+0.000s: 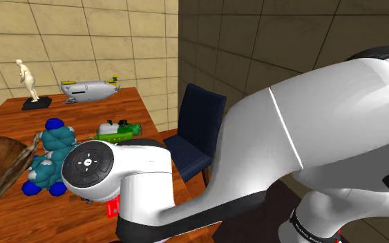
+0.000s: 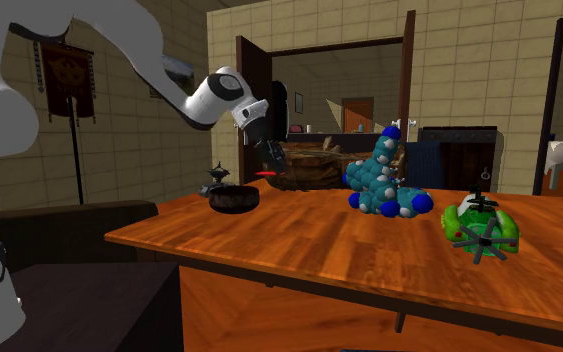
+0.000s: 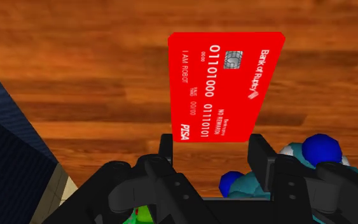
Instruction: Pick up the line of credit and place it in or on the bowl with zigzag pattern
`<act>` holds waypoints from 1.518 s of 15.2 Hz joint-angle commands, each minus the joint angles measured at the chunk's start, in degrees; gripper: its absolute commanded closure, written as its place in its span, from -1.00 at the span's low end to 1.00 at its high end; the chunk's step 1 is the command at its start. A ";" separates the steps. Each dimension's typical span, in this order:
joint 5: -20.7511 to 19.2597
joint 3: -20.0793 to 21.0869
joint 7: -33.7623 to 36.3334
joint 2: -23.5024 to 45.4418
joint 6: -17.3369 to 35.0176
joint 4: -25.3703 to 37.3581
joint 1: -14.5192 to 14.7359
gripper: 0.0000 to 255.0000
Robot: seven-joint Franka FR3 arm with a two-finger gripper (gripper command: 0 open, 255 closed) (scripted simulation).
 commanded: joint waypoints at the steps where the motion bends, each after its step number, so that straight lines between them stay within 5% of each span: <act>1: -0.23 -0.27 2.32 -0.04 -1.82 0.36 2.80 1.00; 11: 0.04 0.42 12.02 -0.83 -11.35 4.10 14.05 1.00; 23: 3.17 4.99 13.21 -6.47 -4.57 2.01 10.23 1.00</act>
